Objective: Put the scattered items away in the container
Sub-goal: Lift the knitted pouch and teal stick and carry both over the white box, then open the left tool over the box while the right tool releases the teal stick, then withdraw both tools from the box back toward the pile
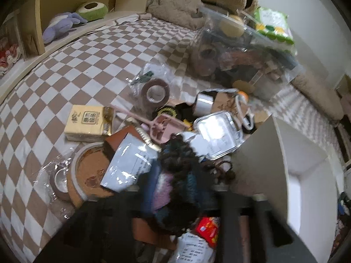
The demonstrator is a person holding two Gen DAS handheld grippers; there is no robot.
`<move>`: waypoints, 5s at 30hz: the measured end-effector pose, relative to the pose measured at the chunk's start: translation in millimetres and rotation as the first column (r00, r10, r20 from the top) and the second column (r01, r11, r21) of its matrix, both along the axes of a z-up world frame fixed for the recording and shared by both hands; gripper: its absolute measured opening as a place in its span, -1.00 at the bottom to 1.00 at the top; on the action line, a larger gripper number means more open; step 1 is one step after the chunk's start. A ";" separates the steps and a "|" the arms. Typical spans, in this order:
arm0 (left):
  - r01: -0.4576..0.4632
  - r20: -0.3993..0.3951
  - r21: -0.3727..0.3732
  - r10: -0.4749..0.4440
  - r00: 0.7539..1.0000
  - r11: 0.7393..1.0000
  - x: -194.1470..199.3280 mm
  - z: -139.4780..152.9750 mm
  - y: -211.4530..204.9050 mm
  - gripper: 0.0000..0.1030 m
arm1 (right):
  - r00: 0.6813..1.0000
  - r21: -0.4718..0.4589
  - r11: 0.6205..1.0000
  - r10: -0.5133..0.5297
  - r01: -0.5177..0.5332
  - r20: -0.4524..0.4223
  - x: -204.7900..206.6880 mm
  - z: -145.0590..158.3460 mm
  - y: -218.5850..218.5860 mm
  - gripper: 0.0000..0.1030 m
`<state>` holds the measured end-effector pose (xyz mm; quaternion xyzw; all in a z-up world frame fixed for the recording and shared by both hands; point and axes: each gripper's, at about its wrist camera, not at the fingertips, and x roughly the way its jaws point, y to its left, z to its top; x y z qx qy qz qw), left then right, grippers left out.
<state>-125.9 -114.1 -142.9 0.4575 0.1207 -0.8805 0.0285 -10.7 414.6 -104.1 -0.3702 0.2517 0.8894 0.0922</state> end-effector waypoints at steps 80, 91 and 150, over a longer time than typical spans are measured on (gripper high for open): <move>0.379 -0.567 -0.074 -0.352 0.745 0.922 135.6 144.9 110.6 -0.46 | 0.864 0.191 0.918 0.393 -0.348 -0.315 53.2 88.0 -151.7 0.61; 0.453 -0.278 -0.044 -0.446 0.851 0.891 99.1 81.2 137.7 -0.46 | 0.870 0.213 0.857 0.490 -0.469 -0.053 29.2 41.1 -183.9 0.61; 0.444 -0.188 -0.082 -0.451 0.872 0.892 94.0 57.0 147.5 0.71 | 0.849 0.221 0.821 0.520 -0.526 0.091 21.1 18.9 -193.5 1.00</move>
